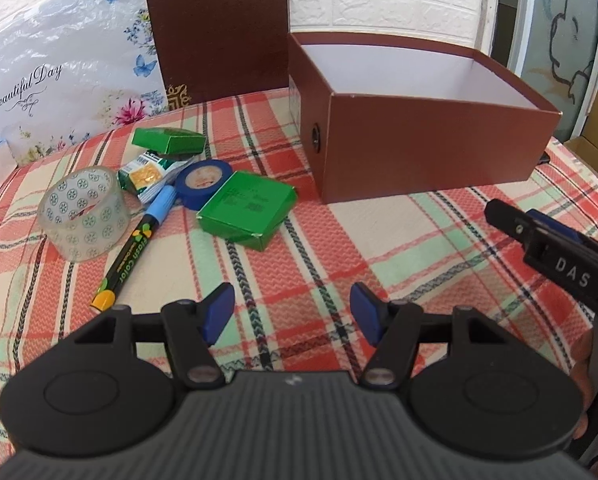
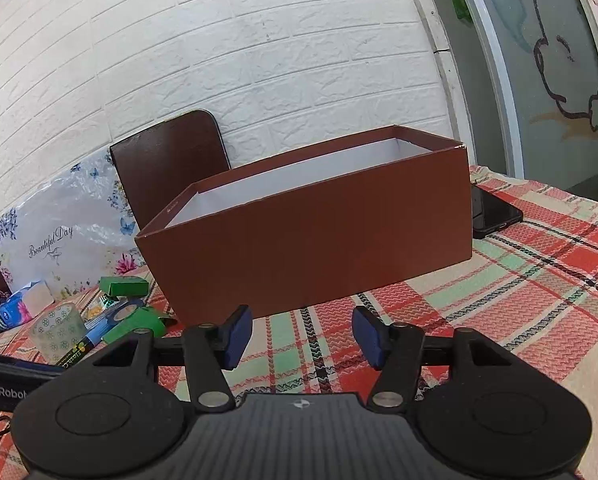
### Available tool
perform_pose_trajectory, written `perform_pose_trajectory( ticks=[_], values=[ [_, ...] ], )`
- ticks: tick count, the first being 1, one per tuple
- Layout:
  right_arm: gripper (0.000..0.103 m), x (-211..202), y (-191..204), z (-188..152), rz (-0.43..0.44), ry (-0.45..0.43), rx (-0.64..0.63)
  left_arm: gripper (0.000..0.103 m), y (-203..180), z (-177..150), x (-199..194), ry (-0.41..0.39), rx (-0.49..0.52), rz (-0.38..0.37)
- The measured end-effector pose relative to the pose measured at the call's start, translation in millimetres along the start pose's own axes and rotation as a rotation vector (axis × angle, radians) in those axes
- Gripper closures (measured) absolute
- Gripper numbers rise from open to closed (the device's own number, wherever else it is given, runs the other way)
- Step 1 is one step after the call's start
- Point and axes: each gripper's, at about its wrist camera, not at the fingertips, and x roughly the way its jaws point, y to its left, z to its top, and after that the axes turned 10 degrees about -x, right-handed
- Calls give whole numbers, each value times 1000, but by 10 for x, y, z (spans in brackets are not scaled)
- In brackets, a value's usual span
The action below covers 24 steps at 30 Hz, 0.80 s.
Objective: Organize objects
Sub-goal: 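Withdraw the left gripper from the box back over the table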
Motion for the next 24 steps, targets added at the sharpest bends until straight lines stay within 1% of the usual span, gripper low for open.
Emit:
perform_pose_trajectory(
  ticks=[10, 15, 21, 24],
  values=[
    [45, 23, -11, 4, -2, 5, -13, 32, 53, -31, 25, 1, -8, 17],
    [44, 36, -2, 4, -6, 11, -22, 32, 111, -49, 48, 2, -20, 25],
    [42, 95, 51, 10, -17, 40, -54, 27, 298, -112, 32, -59, -24, 25],
    [42, 112, 91, 8, -31, 51, -77, 27, 450, -166, 54, -87, -14, 46]
  ],
)
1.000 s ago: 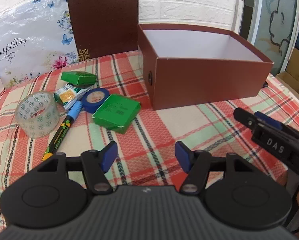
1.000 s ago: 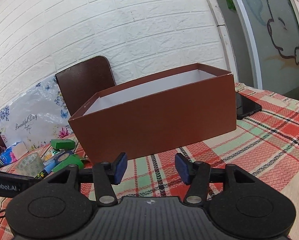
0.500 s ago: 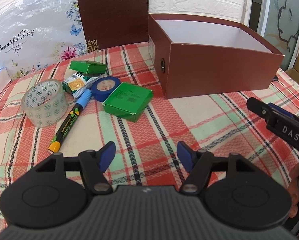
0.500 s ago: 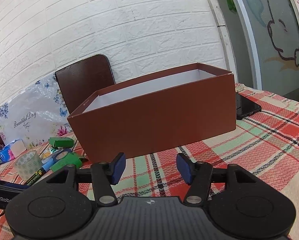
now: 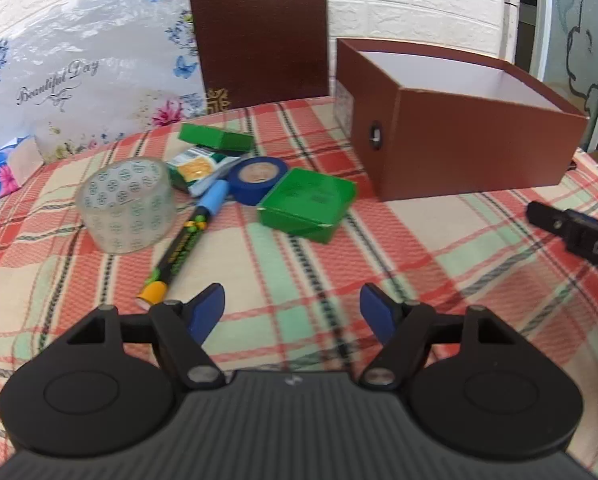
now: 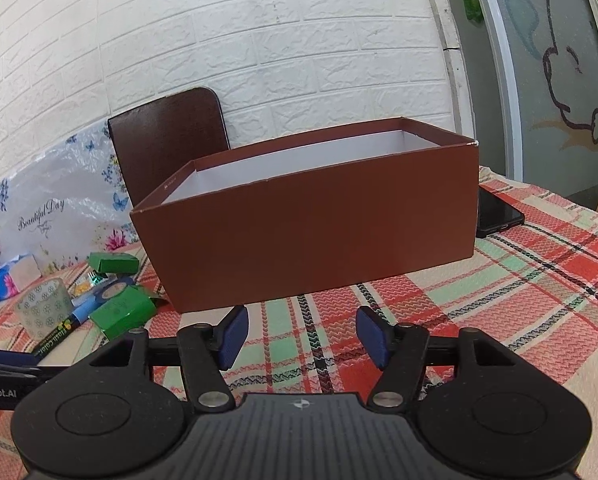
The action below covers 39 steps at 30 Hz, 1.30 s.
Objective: Organize objects
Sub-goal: 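Withdraw the left gripper from the box back over the table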
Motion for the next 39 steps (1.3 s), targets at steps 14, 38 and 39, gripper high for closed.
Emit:
perform_pose_trajectory(
  ticks=[14, 38, 39],
  values=[
    [42, 70, 118, 3, -54, 44, -79, 25, 967, -144, -28, -111, -53, 72],
    [42, 214, 956, -21, 145, 165, -208, 25, 1319, -169, -10, -121, -270, 41],
    [42, 218, 952, -23, 145, 166, -205, 25, 1315, -168, -7, -121, -268, 40]
  ],
)
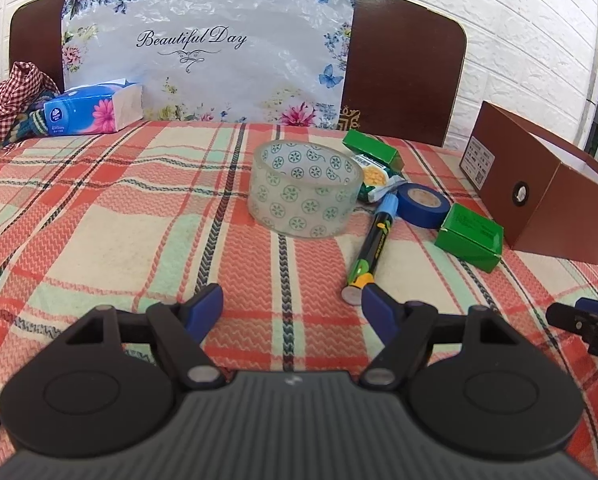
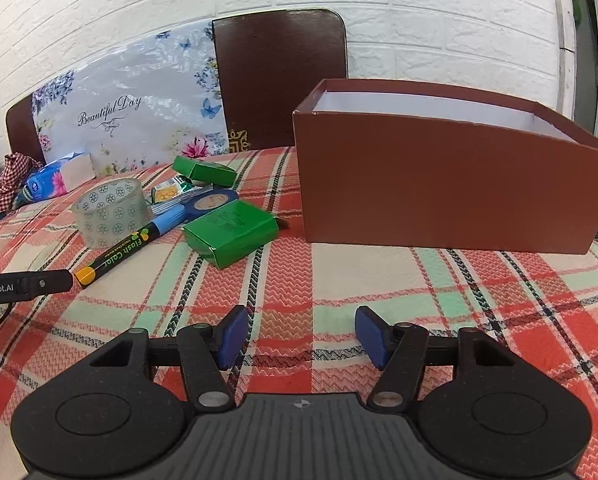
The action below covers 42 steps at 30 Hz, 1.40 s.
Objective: Organize objects
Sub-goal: 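Withdraw the left gripper from the box back over the table, then grasp the green square box with the right gripper and lift it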
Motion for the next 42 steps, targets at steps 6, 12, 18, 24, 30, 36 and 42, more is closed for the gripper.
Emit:
perform_pose_trajectory(
  ticks=[6, 12, 18, 24, 30, 36, 42],
  values=[
    [42, 21, 37, 14, 14, 2, -3, 24, -5, -4, 5, 0, 1, -2],
    [42, 66, 119, 74, 40, -5, -1, 24, -3, -7, 1, -1, 1, 0],
    [42, 102, 174, 116, 55, -8, -4, 23, -3, -7, 4, -1, 0, -2],
    [41, 231, 213, 229, 62, -18, 1, 22, -13, -10, 4, -9, 6, -24],
    [36, 573, 361, 443, 74, -24, -26, 22, 26, 1, 11, -14, -15, -36],
    [16, 922, 387, 585, 68, 32, -12, 20, 63, 22, 43, -7, -38, -54],
    [29, 1027, 321, 599, 50, 23, 7, 20, 57, 18, 44, -7, -36, -54]
  ],
)
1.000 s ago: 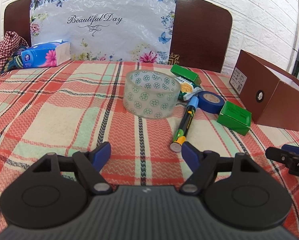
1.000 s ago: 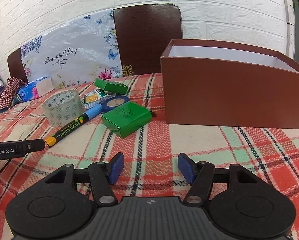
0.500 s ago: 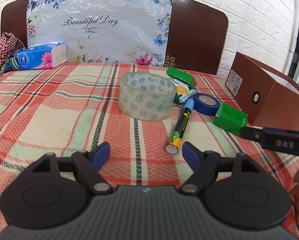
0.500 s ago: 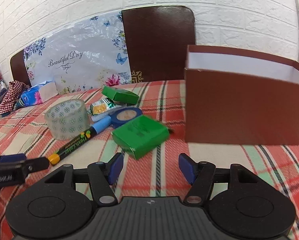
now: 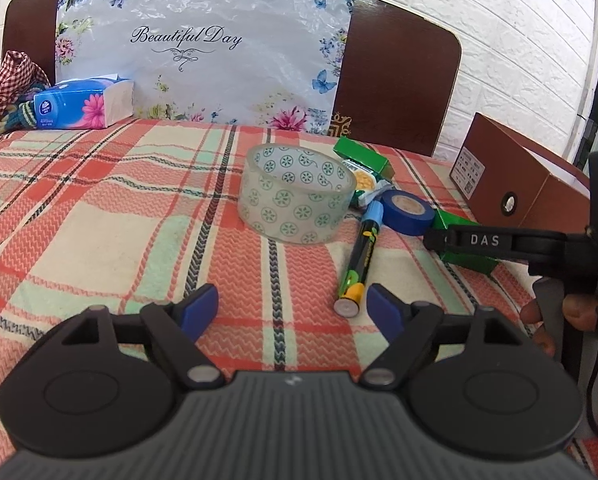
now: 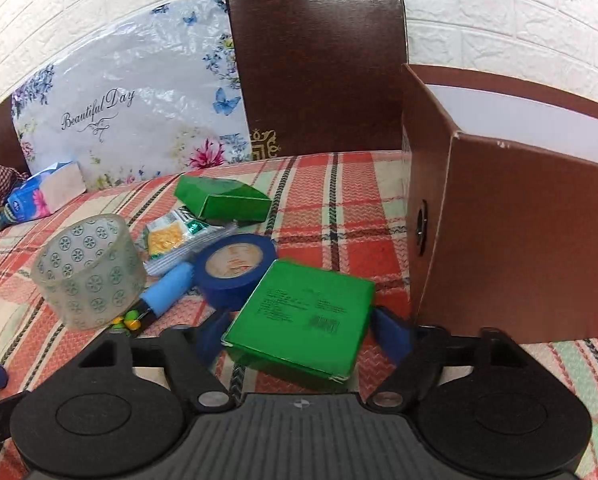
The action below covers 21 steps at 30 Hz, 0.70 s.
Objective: Organize objects
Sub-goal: 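Grasp the green square box with the right gripper and lift it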
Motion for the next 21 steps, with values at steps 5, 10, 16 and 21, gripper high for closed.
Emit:
perform_pose_trajectory(
  ticks=[5, 10, 16, 21],
  values=[
    [33, -31, -38, -25, 3, -15, 17, 20, -13, -7, 7, 2, 6, 4],
    [34, -194, -69, -111, 25, -13, 24, 19, -12, -12, 16, 4, 12, 7],
    [34, -619, -137, -375, 56, -4, 9, 19, -31, -19, 32, 7, 30, 21],
    [34, -1048, -239, -615, 10, -20, -7, 19, -79, -36, 35, 11, 58, 45]
  ],
)
